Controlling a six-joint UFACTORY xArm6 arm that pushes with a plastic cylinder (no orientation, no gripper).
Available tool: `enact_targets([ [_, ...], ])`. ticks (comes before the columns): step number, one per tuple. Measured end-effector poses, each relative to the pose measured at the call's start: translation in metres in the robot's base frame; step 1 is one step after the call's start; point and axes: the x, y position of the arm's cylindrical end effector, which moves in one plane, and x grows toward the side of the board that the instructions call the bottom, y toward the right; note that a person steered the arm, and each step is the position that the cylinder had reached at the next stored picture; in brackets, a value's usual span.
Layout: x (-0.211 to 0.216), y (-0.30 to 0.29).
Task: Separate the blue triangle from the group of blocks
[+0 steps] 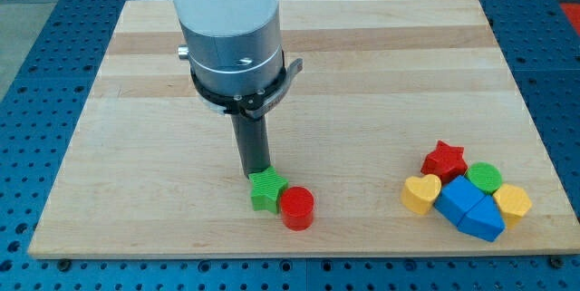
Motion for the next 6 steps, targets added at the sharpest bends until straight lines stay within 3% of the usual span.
enact_targets([
  [2,-0.024,0.003],
  [4,-0.103,0.049],
  [5,-0.141,0.128],
  [6,-0.14,0.225],
])
